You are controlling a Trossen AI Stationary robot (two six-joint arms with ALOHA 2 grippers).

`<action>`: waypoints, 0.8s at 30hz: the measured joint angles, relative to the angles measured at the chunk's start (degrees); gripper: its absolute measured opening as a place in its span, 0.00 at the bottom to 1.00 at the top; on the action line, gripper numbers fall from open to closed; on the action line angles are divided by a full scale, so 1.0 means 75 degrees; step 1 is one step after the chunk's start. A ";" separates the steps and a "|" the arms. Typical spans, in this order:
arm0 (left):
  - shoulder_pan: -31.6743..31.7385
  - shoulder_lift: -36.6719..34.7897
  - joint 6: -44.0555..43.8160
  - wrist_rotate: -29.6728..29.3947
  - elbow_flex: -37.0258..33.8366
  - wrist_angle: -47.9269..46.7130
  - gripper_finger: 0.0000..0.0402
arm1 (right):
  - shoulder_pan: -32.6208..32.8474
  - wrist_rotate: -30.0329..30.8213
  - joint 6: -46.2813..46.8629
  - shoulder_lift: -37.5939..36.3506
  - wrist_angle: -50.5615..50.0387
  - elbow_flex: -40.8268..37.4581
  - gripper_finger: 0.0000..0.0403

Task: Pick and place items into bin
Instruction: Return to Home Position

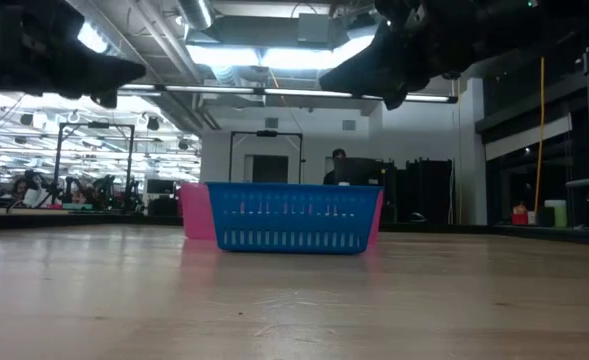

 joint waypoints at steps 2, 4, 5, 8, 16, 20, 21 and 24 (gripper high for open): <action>0.0011 -0.0077 -0.0017 -0.0107 -0.0003 -0.0081 0.00 | 0.0000 -0.0001 -0.0087 0.0000 0.0068 0.0000 0.00; 0.0012 -0.0090 -0.0021 -0.0190 -0.0003 0.0034 0.00 | -0.0003 -0.0003 -0.0117 0.0000 0.0160 0.0000 0.00; 0.0012 -0.0120 0.0034 -0.0188 -0.0003 0.0056 0.00 | -0.0003 -0.0003 -0.0125 0.0000 0.0189 0.0000 0.00; 0.0012 -0.0155 0.0136 -0.0189 -0.0003 -0.0008 0.00 | -0.0030 -0.0012 -0.0121 -0.0002 0.0376 0.0000 0.00; 0.0011 -0.0149 -0.0112 -0.0929 -0.0003 -0.0828 0.01 | -0.0513 -0.0461 -0.0887 -0.1735 -0.0712 0.0000 0.00; 0.0012 -0.0149 -0.0197 -0.1344 -0.0003 -0.0830 0.00 | -0.1084 -0.1335 -0.1310 -0.3157 -0.1055 -0.0537 0.00; 0.0012 -0.0149 -0.0197 -0.1368 -0.0003 -0.0831 0.00 | -0.1213 -0.1526 -0.1329 -0.3506 -0.1077 -0.0821 0.00; 0.0012 -0.0146 -0.0197 -0.1376 -0.0003 -0.0832 0.01 | -0.1509 -0.1614 -0.1105 -0.4636 -0.1070 -0.1826 0.00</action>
